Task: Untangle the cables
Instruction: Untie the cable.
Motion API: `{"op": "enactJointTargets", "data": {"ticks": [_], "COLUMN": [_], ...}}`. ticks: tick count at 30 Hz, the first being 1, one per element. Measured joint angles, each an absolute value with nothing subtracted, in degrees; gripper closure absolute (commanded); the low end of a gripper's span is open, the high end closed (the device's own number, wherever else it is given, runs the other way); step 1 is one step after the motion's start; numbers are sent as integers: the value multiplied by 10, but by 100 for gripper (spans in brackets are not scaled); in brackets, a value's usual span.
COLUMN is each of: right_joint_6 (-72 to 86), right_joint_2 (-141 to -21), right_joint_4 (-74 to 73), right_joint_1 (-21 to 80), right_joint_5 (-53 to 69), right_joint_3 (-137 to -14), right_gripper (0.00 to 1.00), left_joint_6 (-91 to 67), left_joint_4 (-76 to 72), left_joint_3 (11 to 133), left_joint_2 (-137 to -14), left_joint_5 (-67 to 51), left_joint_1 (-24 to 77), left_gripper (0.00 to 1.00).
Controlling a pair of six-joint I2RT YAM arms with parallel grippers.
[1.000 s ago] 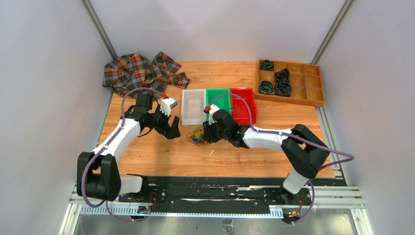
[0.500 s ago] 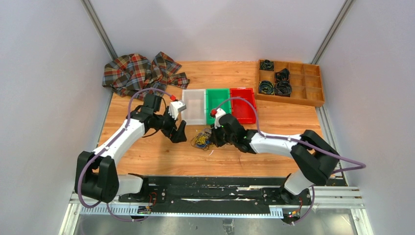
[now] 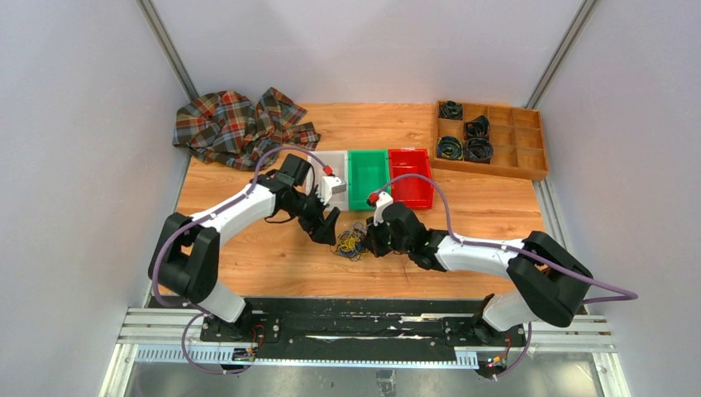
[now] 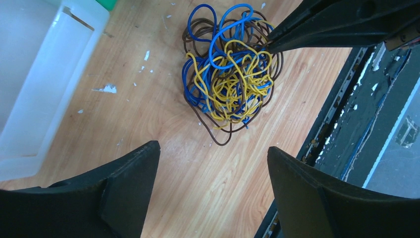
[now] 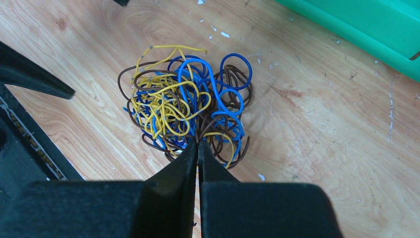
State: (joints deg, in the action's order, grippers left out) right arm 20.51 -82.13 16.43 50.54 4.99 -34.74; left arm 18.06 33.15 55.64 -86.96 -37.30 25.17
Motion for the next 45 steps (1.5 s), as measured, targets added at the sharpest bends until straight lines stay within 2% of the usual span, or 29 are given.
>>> {"op": "enactJointTargets", "data": {"ticks": [5,13,23,27,30,33,40,42,45], "right_joint_6": [206,206,205,205,205,205,205,205,205], "right_joint_2": [-823,-841,-847,-846,-843,-838,-826,-821,-812], "right_joint_4": [178,200,208,212,212,212,204,198,179], "right_joint_1": [506,510,514,514,515,515,515,515,515], "right_joint_5": [51,59,62,62,61,58,49,46,41], "right_joint_3": [-344,-344,-344,-339,-334,-330,-327,-326,-326], "right_gripper": [99,100,99,99,99,99,88,79,58], "left_joint_6": [186,185,171,166,172,182,182,174,161], "left_joint_4": [334,321,293,288,298,323,355,358,363], "left_joint_3": [571,599,590,590,591,594,594,595,597], "left_joint_2": [-904,-934,-948,-948,-948,-944,-878,-862,-859], "left_joint_5": [-393,-424,-423,-424,-422,-417,-399,-399,-397], "left_joint_1": [253,257,262,262,262,263,263,263,263], "left_gripper": [24,53,55,76,89,94,99,99,99]}}
